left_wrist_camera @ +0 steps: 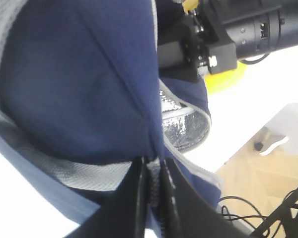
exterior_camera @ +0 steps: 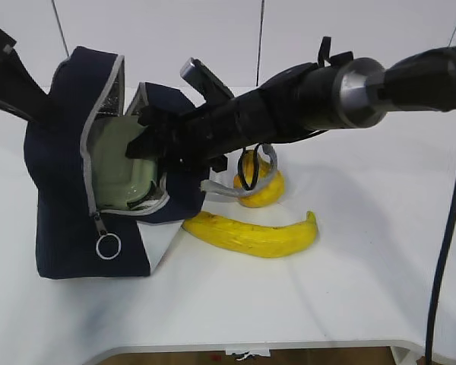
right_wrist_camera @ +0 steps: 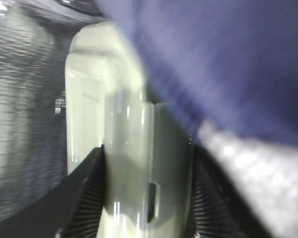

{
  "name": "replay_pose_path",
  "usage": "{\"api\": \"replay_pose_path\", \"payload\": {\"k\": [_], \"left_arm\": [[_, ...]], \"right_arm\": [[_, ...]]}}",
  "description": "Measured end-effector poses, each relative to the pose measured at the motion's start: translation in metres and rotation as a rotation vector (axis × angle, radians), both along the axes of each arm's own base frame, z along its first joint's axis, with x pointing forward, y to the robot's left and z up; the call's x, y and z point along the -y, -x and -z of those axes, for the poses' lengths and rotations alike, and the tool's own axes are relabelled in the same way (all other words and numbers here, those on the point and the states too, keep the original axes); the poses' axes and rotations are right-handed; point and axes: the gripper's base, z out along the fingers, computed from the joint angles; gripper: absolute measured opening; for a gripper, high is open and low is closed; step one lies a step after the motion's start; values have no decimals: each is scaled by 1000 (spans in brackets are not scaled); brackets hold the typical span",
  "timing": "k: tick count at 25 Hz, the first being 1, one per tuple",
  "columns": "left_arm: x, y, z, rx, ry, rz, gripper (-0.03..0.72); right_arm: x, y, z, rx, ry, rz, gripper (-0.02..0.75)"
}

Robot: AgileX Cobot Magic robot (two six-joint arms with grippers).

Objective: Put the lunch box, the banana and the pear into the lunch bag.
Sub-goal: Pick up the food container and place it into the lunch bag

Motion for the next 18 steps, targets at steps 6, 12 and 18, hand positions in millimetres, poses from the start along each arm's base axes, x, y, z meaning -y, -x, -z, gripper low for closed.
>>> {"api": "replay_pose_path", "payload": {"k": [6, 12, 18], "left_arm": [[-1, 0, 2, -2, -17, 3, 17], [-2, 0, 2, -2, -24, 3, 17], [-2, 0, 2, -2, -24, 3, 17]], "right_arm": [[-1, -3, 14, -24, 13, 3, 370], [-1, -4, 22, -39, 19, 10, 370], [-1, -4, 23, -39, 25, 14, 370]]}}
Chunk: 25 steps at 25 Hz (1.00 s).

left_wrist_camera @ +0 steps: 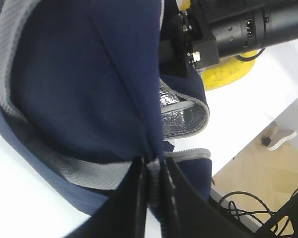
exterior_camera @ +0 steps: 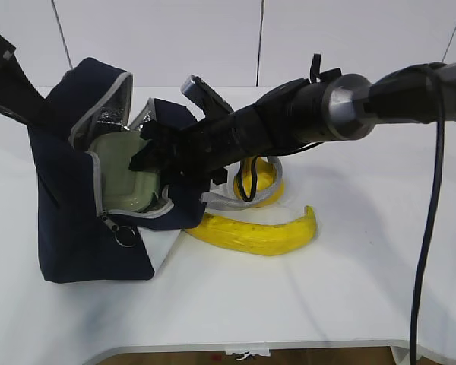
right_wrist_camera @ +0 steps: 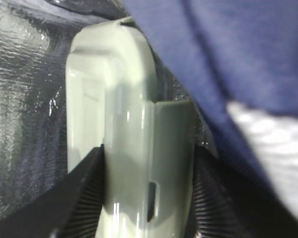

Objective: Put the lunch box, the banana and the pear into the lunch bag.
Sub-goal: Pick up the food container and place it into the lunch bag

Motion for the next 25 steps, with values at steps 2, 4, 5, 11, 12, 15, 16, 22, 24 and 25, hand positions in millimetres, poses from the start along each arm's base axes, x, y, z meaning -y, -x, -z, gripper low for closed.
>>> {"api": "replay_pose_path", "payload": {"k": [2, 4, 5, 11, 12, 15, 16, 22, 24, 25], "left_arm": [[0, 0, 0, 0, 0, 0, 17], [0, 0, 0, 0, 0, 0, 17], [0, 0, 0, 0, 0, 0, 16], [0, 0, 0, 0, 0, 0, 16], [0, 0, 0, 0, 0, 0, 16], [0, 0, 0, 0, -2, 0, 16], [0, 0, 0, 0, -4, 1, 16], [-2, 0, 1, 1, -21, 3, 16], [-2, 0, 1, 1, -24, 3, 16], [-2, 0, 1, 1, -25, 4, 16]], "right_arm": [[0, 0, 0, -4, 0, 2, 370], [0, 0, 0, -6, 1, 3, 370], [0, 0, 0, -6, 2, 3, 372], [0, 2, 1, -10, 13, -27, 431], [0, 3, 2, -10, 16, -34, 445], [-1, 4, 3, -17, 15, -52, 471], [-1, 5, 3, -18, 16, -60, 477], [1, 8, 0, -33, 8, -113, 505], [2, 10, -6, -17, 25, -131, 507], [3, 11, -10, -15, 32, -139, 507]]}}
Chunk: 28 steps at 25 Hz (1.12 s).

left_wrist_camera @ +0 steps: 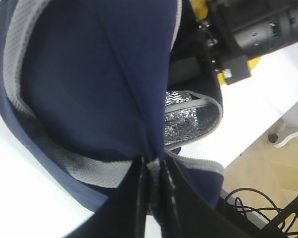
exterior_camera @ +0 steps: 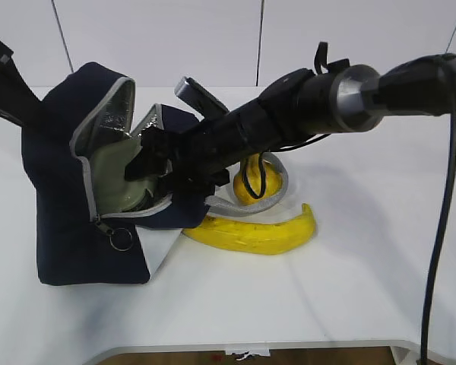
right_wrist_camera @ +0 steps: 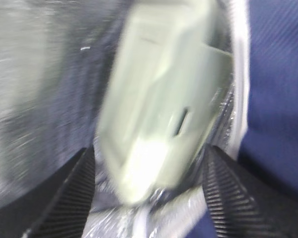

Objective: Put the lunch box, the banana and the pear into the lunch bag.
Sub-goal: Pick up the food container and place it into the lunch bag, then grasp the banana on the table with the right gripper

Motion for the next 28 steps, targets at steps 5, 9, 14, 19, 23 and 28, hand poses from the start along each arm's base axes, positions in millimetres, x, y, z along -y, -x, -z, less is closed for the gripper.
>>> {"api": "replay_pose_path", "payload": {"k": [5, 9, 14, 19, 23, 28], "left_arm": [[0, 0, 0, 0, -2, 0, 16], [0, 0, 0, 0, -2, 0, 16], [0, 0, 0, 0, -4, 1, 16], [0, 0, 0, 0, -4, 1, 16], [0, 0, 0, 0, -4, 1, 16], [0, 0, 0, 0, -4, 1, 16]], "right_arm": [[4, 4, -26, 37, 69, -46, 509], [7, 8, -50, 63, 101, -88, 509], [13, 15, -74, 73, 195, -159, 509], [22, 19, -96, 81, 320, -200, 510], [30, 24, -118, 69, 408, -234, 510], [40, 23, -133, 98, 520, -212, 510]]}}
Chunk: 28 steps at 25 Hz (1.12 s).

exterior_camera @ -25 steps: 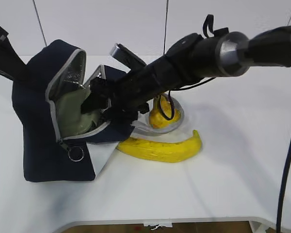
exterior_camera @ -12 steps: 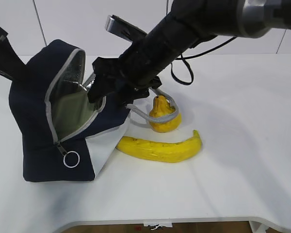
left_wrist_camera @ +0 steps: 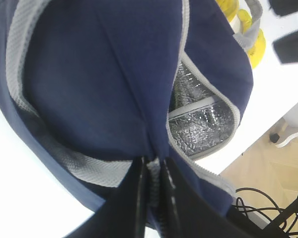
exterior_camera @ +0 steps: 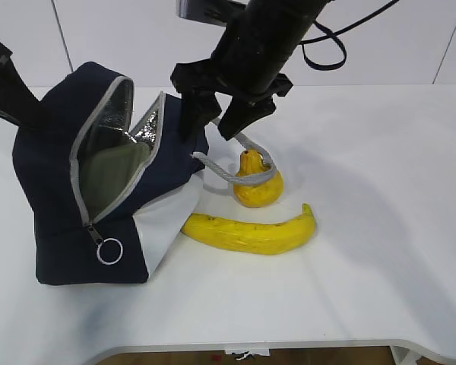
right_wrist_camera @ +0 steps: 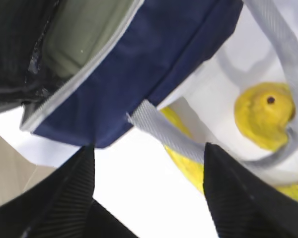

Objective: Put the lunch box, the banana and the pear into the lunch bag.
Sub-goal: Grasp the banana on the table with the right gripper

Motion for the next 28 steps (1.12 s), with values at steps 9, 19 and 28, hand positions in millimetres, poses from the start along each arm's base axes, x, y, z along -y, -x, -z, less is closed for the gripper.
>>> {"api": "replay_pose_path", "payload": {"k": [9, 19, 28], "left_arm": [[0, 0, 0, 1, 0, 1, 16], [0, 0, 0, 1, -5, 2, 16], [-1, 0, 0, 1, -8, 2, 16]], "right_arm": [[12, 16, -18, 36, 35, 7, 510], [39, 56, -4, 64, 185, -230, 510], [41, 59, 22, 109, 244, -558, 510]]}}
